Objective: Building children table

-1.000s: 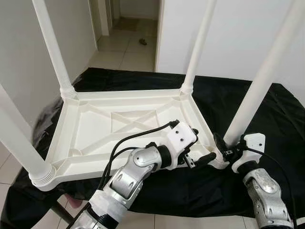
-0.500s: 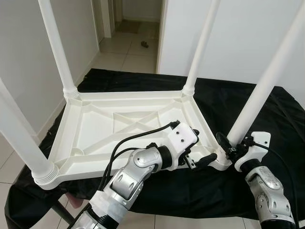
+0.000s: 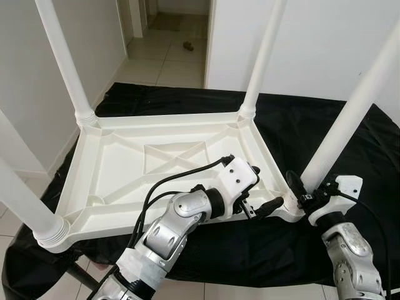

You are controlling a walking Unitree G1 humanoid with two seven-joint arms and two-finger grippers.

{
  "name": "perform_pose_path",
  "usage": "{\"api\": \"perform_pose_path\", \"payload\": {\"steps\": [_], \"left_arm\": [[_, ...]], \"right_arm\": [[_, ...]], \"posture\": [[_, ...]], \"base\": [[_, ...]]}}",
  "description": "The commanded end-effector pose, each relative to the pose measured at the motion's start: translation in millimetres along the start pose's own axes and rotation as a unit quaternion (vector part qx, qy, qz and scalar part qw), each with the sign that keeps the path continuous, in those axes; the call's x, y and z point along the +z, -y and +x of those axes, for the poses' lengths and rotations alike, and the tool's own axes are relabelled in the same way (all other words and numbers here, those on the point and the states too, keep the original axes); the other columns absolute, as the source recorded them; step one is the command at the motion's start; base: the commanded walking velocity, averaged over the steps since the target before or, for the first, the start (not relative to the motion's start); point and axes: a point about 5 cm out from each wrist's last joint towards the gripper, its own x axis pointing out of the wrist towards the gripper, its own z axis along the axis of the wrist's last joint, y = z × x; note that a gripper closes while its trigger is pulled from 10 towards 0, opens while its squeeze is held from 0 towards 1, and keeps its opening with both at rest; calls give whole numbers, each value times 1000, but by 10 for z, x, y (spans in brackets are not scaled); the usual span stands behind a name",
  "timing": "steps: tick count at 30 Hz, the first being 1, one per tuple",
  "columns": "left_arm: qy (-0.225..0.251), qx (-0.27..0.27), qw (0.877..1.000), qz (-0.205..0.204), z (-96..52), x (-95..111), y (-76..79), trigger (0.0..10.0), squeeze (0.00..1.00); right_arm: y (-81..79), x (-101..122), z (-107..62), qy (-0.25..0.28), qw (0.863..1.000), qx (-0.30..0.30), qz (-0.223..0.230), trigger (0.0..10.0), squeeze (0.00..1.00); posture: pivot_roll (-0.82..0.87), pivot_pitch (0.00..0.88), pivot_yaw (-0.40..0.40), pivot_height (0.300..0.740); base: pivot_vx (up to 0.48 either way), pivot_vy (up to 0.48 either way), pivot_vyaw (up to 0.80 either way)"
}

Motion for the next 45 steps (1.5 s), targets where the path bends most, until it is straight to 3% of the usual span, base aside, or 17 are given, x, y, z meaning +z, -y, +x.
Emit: {"api": "perform_pose_path", "payload": {"steps": [1,8,16,28,30,35,38,45], "left_arm": [[-6,-3,1000,3,-2,2,-7,10000,0],[-7,-3,1000,5,-6,1,-22,10000,0],[-6,0,1000,6,-4,10,-38,10000,0],[4,-6,1000,1,0,73,-76,10000,0],[24,-28,999,-10,-21,196,-98,10000,0],[40,-48,998,-18,-43,288,-106,10000,0],[64,-87,994,-25,-114,441,-128,10000,0],[76,-112,990,-26,-149,540,-158,10000,0]], "right_arm": [[-40,-12,12,-7,1000,6,9,10000,0],[-170,450,191,63,997,39,0,10000,0],[-258,594,238,88,995,54,0,10000,0],[-309,449,206,44,995,90,-20,10000,0],[-351,380,194,18,991,130,-26,10000,0],[-370,346,192,5,988,151,-33,10000,0],[-377,285,156,-19,979,195,-50,10000,0],[-360,252,148,-35,972,225,-55,10000,0]], "posture": [[-44,51,19,740],[-44,48,14,740],[-41,44,9,740],[-39,37,0,740],[-36,25,-7,740],[-36,23,-8,740],[-34,14,-14,740],[-34,5,-12,740]], "base": [[0,0,0],[0,0,0],[0,0,0],[0,0,0],[0,0,0],[0,0,0],[0,0,0],[0,0,0]]}}
